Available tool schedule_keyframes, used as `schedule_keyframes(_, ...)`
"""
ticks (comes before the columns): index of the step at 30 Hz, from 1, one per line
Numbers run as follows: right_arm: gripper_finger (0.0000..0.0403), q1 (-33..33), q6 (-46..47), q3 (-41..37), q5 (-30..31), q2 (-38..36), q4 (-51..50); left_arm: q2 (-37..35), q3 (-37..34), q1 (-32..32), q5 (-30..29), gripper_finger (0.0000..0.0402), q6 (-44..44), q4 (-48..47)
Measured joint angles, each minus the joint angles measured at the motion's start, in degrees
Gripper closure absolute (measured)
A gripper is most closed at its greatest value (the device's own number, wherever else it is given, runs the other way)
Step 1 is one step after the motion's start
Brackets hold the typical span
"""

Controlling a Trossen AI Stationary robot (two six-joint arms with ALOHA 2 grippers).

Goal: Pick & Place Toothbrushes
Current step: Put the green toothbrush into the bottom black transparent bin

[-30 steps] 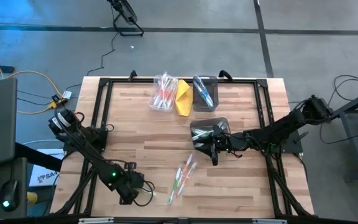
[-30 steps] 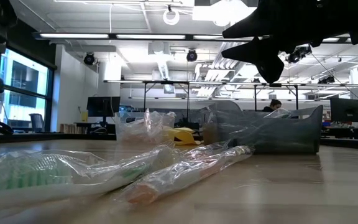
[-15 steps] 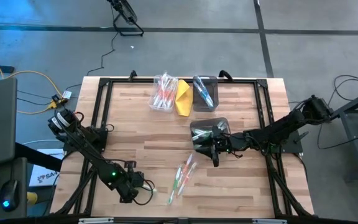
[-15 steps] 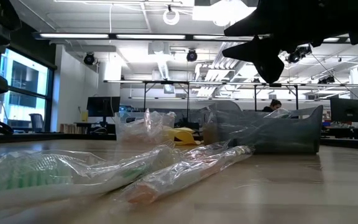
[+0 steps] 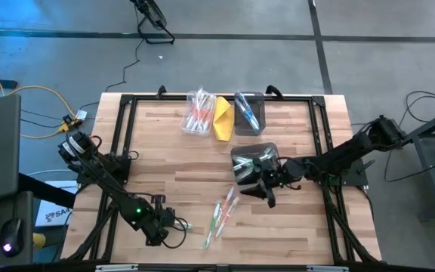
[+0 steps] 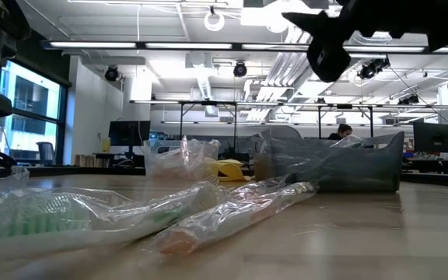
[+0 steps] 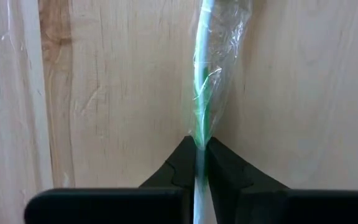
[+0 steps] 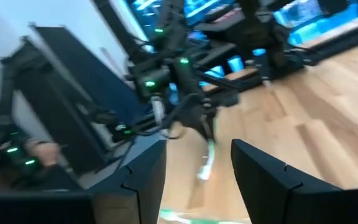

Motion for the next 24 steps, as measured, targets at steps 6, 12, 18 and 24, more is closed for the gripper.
schedule_keyframes(6,0.0229,0.32,-3.42,-0.04,-4.88,-4.22,-0.73,-3.05,-0.27,0.02,0.27,0.0385,0.04,-1.35)
schedule_keyframes(12,0.0229,0.38,-8.32,-0.02,-4.78,-9.12,-5.14,-9.33,-0.26,2.96,-3.91,0.0386,2.56,-5.42)
schedule_keyframes(18,0.0229,0.38,-10.13,-0.02,-3.37,-10.30,-8.52,-14.47,-0.14,12.01,-7.64,0.0386,15.62,-1.11)
schedule_keyframes(24,0.0229,0.38,-10.56,-0.02,-3.37,-10.44,-9.42,-16.80,-0.11,25.38,-3.19,0.0386,32.19,10.08)
